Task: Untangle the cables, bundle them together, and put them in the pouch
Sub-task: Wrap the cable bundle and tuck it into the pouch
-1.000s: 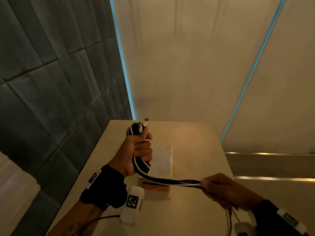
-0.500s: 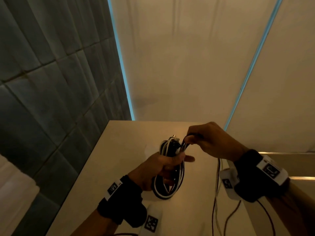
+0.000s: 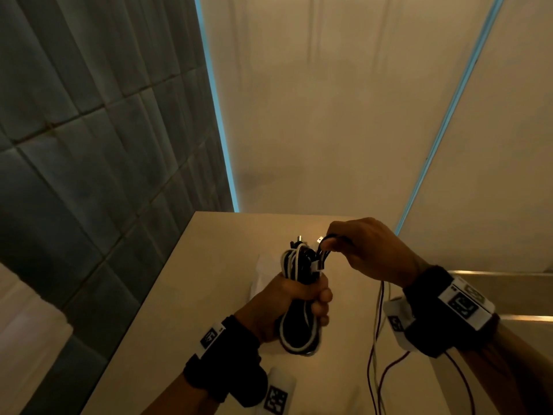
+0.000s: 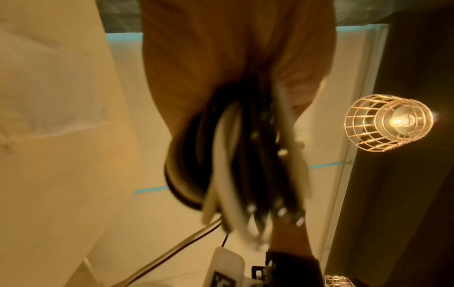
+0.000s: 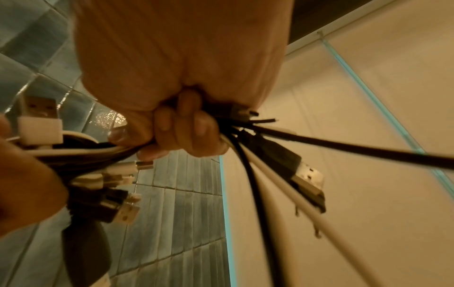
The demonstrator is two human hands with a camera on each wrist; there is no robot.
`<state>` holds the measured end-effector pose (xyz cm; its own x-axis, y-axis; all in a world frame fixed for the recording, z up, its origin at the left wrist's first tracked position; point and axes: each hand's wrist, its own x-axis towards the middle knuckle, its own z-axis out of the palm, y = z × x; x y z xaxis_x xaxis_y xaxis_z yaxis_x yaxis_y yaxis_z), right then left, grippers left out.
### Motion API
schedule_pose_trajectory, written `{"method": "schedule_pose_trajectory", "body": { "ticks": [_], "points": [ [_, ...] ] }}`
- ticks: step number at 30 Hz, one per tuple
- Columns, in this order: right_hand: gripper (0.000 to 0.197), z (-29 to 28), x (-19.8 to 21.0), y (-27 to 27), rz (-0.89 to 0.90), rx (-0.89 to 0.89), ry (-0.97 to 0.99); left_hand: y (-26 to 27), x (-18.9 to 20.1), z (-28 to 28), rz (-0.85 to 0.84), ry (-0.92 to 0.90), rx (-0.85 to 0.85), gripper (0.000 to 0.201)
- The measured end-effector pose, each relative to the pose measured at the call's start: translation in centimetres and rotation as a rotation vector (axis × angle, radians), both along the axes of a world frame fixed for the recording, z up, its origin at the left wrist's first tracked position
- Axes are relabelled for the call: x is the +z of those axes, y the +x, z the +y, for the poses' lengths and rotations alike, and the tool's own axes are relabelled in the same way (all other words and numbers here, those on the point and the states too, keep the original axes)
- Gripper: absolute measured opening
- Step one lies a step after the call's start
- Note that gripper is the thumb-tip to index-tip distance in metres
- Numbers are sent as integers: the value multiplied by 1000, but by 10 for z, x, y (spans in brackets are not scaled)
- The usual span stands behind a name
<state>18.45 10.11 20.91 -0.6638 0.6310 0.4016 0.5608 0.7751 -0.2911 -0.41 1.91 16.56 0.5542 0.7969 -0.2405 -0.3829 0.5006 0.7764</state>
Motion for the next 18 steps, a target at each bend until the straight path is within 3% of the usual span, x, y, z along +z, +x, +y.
{"method": "schedule_pose_trajectory", "body": {
  "ticks": [5, 10, 16, 18],
  "points": [
    [41, -10, -16, 8, 73, 24, -175, 0, 0, 3, 101, -35, 5, 42],
    [41, -39, -45, 22, 468, 16, -865, -3, 3, 7, 83, -29, 222, 40],
    [44, -68, -64, 18, 763, -71, -945, 1, -9, 11, 2, -94, 459, 41],
    [39, -73, -60, 6, 804, -206, -812, 7, -13, 11, 50, -93, 511, 44]
  ]
}}
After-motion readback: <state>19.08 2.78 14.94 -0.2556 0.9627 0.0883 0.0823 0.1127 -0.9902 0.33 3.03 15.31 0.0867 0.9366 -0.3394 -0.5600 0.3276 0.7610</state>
